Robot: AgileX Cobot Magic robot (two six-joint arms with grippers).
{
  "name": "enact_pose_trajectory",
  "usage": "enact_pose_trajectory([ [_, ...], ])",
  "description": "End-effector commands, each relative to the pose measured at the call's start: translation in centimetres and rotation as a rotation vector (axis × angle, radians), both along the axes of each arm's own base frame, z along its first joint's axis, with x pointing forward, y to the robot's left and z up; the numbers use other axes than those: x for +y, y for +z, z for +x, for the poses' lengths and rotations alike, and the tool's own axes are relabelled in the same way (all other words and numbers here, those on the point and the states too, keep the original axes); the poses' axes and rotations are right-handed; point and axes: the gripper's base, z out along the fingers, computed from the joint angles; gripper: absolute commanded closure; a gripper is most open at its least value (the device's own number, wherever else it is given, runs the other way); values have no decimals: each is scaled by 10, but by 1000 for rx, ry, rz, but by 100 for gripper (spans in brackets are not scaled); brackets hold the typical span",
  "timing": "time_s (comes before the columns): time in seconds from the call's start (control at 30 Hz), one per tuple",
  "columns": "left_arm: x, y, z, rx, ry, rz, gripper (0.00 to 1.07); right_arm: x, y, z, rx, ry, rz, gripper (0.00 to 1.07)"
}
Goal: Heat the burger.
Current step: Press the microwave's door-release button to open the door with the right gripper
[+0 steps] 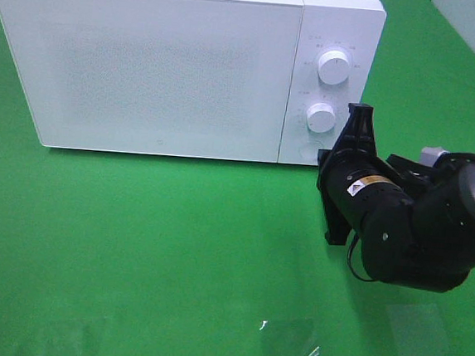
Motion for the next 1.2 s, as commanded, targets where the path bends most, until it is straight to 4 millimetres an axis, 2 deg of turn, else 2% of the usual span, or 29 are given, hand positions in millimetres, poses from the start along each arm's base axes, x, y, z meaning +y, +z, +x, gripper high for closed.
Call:
enact_pose_trajectory([
  [0.03,0,1,-1,-19,8,-7,9,1,-1,9,-1,7,0,107],
  [0.27,0,1,-1,-19,8,-7,9,5,-15,26,44,9,-13,107],
  [0.6,0,1,-1,-19,8,-7,9,10,-23,41,40,0,-13,107],
  [0.8,0,1,-1,-19,8,-7,9,0,-18,57,6,-41,-4,107],
  [0.9,0,1,-1,-19,8,-7,9,0,-17,58,0,-40,-3,107],
  [1.13,0,1,-1,-19,8,-7,9,0,-6,63,-107,-62,10,107],
  [1.2,0,1,-1,-19,8,-7,9,-2,3,65,-196,-82,13,107],
])
